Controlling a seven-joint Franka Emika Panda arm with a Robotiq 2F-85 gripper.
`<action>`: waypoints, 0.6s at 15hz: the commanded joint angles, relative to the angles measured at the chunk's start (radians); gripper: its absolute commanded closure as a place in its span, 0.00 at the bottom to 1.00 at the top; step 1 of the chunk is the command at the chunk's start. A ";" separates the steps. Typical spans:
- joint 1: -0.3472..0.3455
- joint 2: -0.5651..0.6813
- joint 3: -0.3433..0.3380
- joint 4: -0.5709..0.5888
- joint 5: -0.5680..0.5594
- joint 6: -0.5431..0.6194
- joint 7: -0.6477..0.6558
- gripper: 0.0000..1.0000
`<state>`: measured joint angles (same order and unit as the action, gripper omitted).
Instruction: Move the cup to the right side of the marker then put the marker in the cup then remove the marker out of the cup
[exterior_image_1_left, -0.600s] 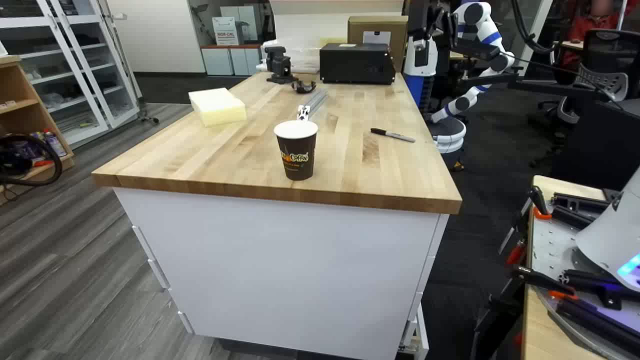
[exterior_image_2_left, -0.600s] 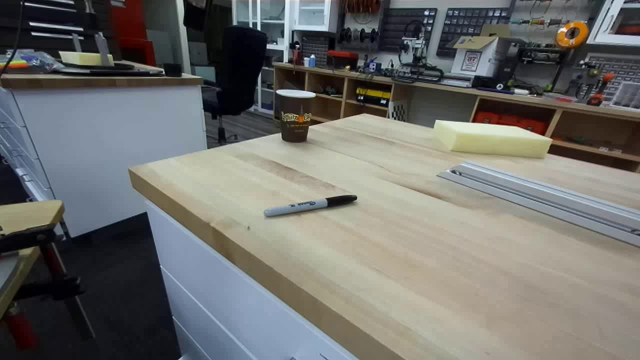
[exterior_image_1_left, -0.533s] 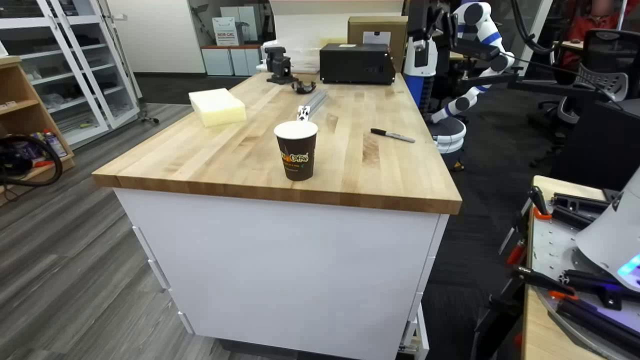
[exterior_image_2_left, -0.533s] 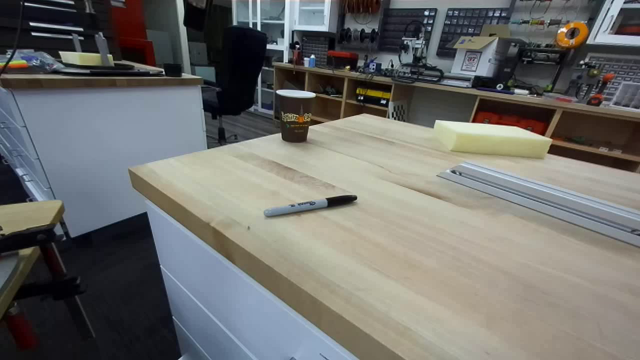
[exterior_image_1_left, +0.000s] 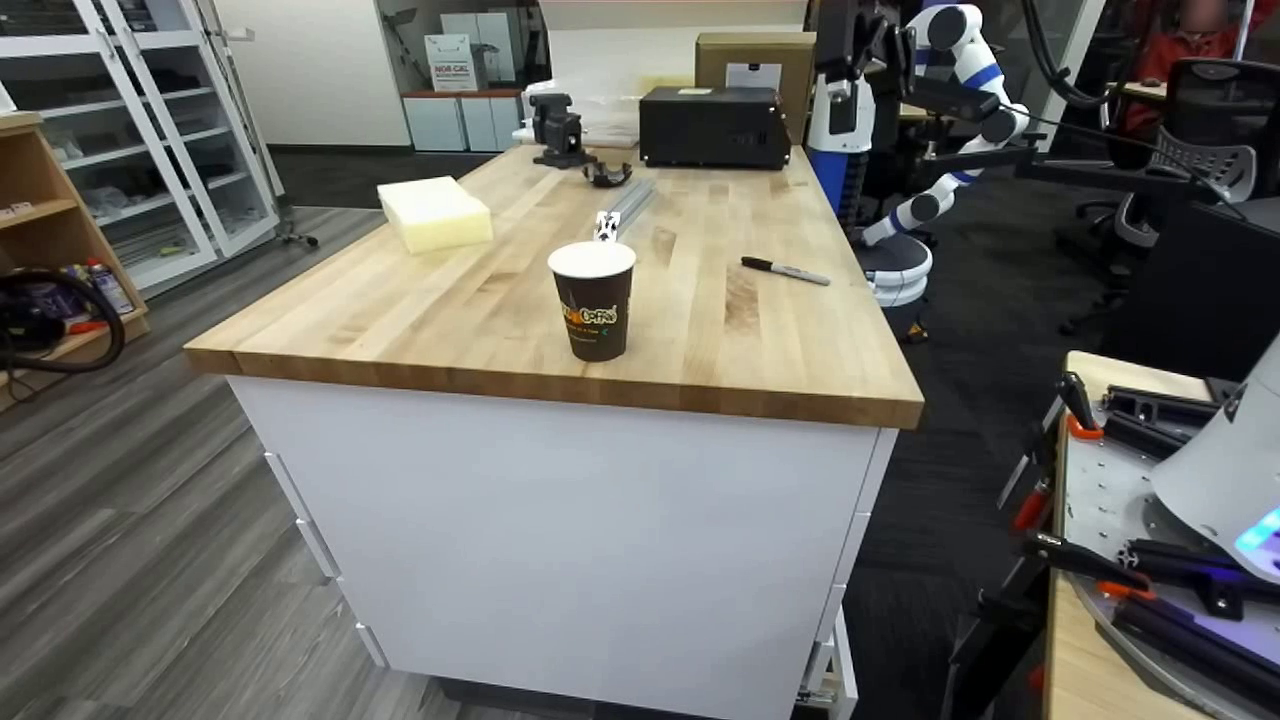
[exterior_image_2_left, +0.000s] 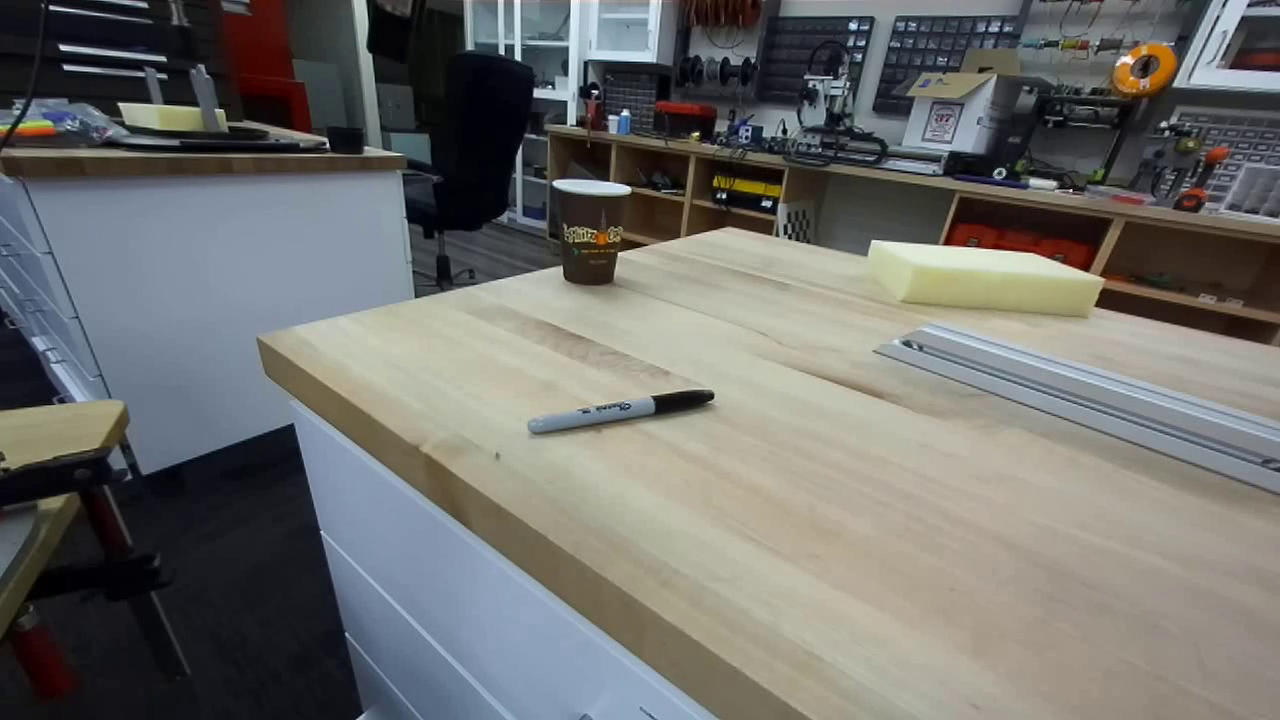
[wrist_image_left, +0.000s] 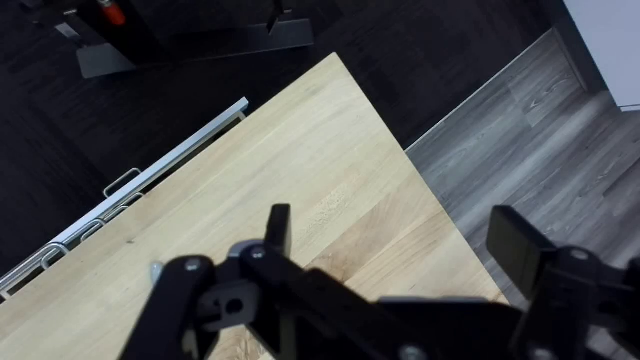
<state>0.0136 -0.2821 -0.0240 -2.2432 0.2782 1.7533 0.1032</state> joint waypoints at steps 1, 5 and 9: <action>-0.004 0.018 0.019 0.014 -0.016 0.023 0.003 0.00; 0.020 0.073 0.080 0.050 -0.095 0.099 0.020 0.00; 0.064 0.141 0.158 0.096 -0.238 0.204 0.021 0.00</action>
<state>0.0451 -0.2018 0.0898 -2.2062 0.1302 1.9092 0.1033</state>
